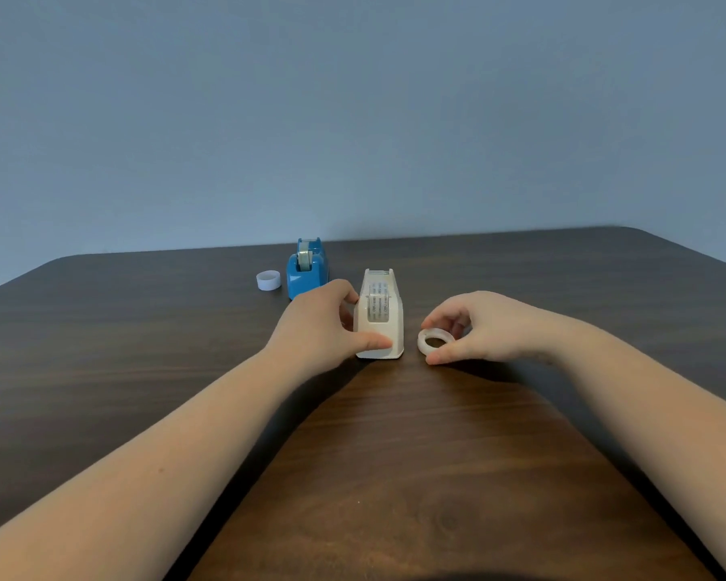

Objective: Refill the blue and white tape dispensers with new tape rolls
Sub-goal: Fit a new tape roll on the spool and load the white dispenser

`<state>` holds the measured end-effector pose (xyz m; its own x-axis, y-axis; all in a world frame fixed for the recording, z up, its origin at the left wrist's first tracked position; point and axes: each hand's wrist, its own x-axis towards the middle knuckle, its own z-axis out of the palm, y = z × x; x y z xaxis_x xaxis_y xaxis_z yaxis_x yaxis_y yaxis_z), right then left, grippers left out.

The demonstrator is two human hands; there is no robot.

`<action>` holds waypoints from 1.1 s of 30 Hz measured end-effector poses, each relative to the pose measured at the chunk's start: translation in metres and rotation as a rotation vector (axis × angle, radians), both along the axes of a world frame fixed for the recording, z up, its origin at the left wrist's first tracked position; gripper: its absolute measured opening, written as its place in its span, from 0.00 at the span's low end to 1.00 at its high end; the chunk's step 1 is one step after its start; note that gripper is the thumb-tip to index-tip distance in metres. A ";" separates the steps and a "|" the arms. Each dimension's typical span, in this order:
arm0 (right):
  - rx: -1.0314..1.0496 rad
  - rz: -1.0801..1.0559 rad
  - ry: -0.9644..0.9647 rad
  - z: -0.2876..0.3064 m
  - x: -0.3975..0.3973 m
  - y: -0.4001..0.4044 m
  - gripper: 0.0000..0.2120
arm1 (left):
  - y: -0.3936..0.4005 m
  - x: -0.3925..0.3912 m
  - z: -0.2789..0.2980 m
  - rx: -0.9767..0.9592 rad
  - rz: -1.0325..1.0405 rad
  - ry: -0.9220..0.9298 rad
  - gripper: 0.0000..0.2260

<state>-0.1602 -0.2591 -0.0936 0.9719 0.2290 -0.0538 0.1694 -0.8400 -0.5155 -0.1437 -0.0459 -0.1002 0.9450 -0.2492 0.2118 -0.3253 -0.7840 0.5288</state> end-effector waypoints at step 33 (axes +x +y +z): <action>-0.037 -0.332 -0.326 -0.039 0.137 -0.006 0.20 | -0.058 0.103 -0.020 -0.029 0.155 -0.107 0.27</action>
<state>-0.0227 -0.2656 -0.1322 0.9600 -0.0935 0.2640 0.0363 -0.8931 -0.4484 -0.0406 -0.1042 -0.1206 0.9432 -0.0948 0.3184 -0.2576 -0.8140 0.5206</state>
